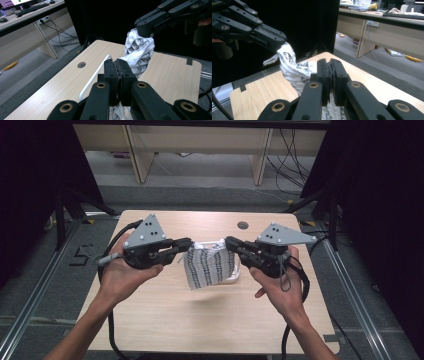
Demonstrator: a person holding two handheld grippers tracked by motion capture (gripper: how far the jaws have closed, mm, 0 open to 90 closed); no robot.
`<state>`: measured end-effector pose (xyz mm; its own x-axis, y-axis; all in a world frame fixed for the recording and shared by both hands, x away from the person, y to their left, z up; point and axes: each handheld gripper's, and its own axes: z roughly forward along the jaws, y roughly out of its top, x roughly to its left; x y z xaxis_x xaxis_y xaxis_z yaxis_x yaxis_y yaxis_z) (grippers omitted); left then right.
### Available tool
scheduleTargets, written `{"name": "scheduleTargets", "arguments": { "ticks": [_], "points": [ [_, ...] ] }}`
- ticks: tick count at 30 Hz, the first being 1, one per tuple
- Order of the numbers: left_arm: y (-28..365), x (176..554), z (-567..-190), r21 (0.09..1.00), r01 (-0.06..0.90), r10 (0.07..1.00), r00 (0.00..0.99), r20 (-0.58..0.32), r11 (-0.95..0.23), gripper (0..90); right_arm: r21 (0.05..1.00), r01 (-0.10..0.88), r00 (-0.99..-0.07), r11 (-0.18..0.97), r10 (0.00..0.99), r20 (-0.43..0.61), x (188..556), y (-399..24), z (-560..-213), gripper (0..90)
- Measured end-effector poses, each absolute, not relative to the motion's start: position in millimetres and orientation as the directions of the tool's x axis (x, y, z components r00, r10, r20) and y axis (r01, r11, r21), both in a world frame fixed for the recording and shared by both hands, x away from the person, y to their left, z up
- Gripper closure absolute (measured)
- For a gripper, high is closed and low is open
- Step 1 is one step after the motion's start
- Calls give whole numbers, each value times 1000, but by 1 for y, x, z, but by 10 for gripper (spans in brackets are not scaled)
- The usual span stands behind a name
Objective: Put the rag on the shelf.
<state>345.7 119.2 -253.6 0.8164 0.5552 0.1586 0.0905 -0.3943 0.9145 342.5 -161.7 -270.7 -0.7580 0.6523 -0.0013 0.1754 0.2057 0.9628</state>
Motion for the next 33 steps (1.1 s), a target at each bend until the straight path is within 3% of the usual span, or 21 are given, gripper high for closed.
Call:
{"name": "scheduleTargets", "arguments": {
  "ticks": [21,33],
  "points": [
    [102,386,-238,922,115,602,785,144,-370,871,964,196,-715,181,699,14,378,-170,-261,869],
    [93,424,-236,931,186,649,758,68,-314,871,954,255,-673,157,737,58,408,-173,-257,869]
  ]
}}
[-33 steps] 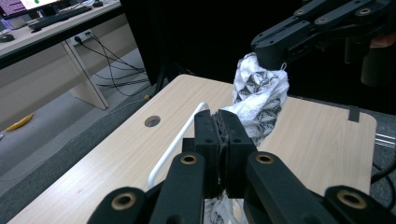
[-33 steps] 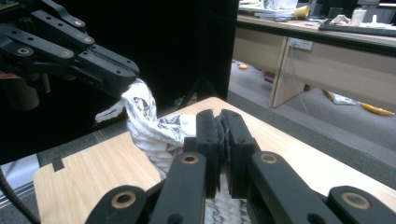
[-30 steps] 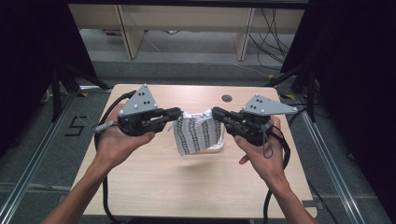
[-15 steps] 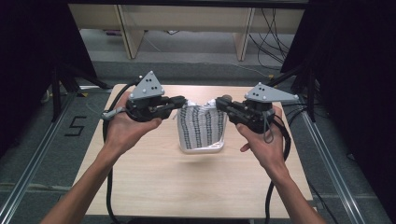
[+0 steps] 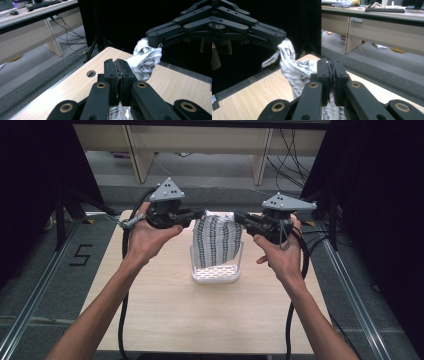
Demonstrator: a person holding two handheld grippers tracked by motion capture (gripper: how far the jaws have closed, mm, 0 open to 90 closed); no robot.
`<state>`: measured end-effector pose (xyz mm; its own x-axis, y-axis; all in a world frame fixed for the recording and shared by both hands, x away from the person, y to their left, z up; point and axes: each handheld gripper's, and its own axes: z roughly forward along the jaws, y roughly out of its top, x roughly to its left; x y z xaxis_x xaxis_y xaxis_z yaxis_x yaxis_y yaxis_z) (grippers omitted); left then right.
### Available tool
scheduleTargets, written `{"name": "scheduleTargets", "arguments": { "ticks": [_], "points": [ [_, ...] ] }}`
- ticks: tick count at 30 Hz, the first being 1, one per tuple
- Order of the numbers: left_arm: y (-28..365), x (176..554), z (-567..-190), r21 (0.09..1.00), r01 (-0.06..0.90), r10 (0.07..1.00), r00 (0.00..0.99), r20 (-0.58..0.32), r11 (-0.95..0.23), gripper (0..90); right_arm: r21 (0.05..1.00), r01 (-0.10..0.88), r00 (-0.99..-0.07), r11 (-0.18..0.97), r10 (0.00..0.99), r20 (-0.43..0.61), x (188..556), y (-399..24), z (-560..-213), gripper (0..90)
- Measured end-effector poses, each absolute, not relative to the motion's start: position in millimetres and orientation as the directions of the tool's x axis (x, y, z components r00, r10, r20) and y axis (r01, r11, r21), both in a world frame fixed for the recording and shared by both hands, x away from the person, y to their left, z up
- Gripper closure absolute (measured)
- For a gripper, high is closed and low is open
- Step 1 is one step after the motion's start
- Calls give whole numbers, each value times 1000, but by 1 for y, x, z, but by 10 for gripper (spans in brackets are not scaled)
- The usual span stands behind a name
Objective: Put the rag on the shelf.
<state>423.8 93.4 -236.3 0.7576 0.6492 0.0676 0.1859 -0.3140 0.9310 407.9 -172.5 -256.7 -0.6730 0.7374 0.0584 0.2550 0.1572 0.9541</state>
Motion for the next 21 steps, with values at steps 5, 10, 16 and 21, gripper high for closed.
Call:
{"name": "scheduleTargets", "arguments": {
  "ticks": [5,10,16,21],
  "points": [
    [93,440,-235,932,215,670,741,40,-293,871,949,269,-663,164,746,59,424,-171,-255,869],
    [91,459,-240,931,256,694,720,-3,-261,870,941,299,-647,160,759,76,443,-168,-256,868],
    [93,481,-251,926,313,716,694,-72,-211,870,929,339,-622,152,776,100,466,-164,-265,867],
    [94,494,-262,917,352,734,670,-107,-189,870,920,366,-603,140,789,119,483,-163,-274,867]
  ]
}}
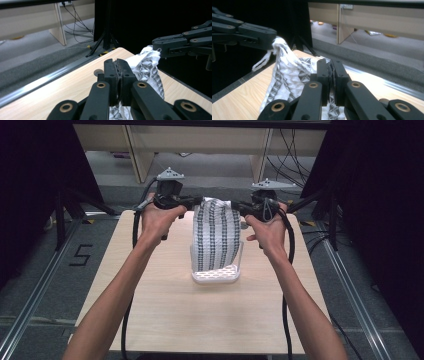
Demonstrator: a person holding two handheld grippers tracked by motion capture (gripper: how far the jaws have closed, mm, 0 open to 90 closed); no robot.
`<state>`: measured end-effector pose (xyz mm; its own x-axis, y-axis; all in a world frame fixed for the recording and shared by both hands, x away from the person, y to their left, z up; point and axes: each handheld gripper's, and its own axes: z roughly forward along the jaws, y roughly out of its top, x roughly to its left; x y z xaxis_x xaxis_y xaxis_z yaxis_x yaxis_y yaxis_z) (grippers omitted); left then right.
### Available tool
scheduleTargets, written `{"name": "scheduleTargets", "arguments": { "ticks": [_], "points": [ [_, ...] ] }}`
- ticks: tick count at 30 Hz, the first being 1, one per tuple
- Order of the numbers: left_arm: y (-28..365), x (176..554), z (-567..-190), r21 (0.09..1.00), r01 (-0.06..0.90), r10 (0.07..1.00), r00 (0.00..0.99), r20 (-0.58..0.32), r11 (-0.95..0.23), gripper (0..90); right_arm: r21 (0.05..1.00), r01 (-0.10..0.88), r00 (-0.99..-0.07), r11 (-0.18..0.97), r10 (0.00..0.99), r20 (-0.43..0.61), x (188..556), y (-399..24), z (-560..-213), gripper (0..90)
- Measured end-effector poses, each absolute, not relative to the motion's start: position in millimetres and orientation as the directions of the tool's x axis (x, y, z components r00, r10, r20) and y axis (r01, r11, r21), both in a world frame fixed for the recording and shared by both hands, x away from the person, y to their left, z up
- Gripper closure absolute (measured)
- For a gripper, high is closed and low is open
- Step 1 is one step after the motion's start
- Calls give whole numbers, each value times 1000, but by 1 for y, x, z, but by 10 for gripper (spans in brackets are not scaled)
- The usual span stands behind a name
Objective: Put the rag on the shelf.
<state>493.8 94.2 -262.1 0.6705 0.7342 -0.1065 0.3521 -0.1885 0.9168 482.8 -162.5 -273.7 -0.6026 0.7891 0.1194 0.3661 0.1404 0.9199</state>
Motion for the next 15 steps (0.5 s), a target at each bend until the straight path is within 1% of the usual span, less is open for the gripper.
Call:
{"name": "scheduleTargets", "arguments": {
  "ticks": [3,4,7,11,15],
  "points": [
    [93,500,-270,912,368,742,661,-117,-184,870,907,398,-590,138,796,138,492,-161,-280,866],
    [93,502,-272,907,378,745,656,-122,-184,870,911,385,-593,150,796,120,496,-161,-283,867],
    [93,506,-278,904,389,748,650,-134,-176,869,897,417,-582,143,800,144,504,-158,-289,865],
    [92,511,-285,895,410,752,643,-146,-177,868,890,428,-576,157,806,135,515,-154,-299,863],
    [93,515,-295,893,419,749,642,-165,-162,865,874,460,-549,154,823,144,522,-151,-308,858]
  ]
}}
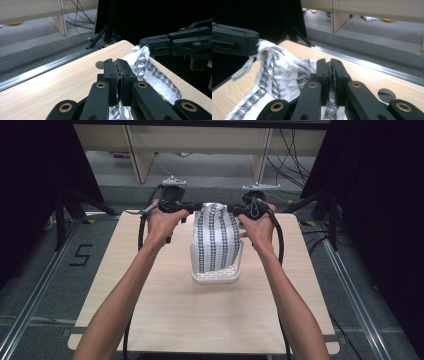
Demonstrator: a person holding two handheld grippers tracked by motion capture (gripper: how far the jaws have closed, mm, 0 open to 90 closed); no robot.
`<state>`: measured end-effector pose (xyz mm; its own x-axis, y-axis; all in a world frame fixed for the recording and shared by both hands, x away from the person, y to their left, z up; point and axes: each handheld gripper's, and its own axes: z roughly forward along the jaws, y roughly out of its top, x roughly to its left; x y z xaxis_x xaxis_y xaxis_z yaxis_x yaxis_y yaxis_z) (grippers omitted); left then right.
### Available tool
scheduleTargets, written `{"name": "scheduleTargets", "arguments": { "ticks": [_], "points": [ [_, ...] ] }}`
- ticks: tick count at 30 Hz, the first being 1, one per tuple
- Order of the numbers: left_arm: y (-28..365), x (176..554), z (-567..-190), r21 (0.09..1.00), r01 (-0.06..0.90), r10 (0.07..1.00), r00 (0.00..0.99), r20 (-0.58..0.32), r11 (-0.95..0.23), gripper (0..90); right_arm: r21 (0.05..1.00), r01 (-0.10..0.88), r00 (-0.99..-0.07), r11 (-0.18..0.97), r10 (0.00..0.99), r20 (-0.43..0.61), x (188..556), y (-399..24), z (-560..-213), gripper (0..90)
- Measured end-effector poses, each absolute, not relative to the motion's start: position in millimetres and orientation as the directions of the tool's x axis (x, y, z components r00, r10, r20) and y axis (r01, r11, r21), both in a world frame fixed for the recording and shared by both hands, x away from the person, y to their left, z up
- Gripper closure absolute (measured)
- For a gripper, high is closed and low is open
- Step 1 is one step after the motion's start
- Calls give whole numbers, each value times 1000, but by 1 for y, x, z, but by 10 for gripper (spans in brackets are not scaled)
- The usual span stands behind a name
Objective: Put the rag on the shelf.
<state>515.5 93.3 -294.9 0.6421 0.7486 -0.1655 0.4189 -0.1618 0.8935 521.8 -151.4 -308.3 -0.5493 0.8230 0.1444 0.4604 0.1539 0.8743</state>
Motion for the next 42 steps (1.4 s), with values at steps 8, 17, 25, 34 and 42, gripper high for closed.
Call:
{"name": "scheduleTargets", "arguments": {
  "ticks": [8,17,25,34,42],
  "points": [
    [95,521,-312,872,460,733,650,-201,-169,711,848,489,-534,204,839,106,526,-146,-321,800],
    [108,519,-320,849,486,756,631,-175,-209,428,829,499,-497,254,867,34,523,-148,-325,587],
    [117,509,-321,844,494,746,638,-190,-208,381,826,500,-510,259,859,39,515,-151,-322,560],
    [128,503,-321,850,487,753,632,-185,-200,365,833,477,-534,281,845,20,510,-157,-317,542],
    [134,496,-323,855,481,738,645,-196,-193,363,825,489,-550,283,835,39,502,-158,-316,527]
  ]
}}
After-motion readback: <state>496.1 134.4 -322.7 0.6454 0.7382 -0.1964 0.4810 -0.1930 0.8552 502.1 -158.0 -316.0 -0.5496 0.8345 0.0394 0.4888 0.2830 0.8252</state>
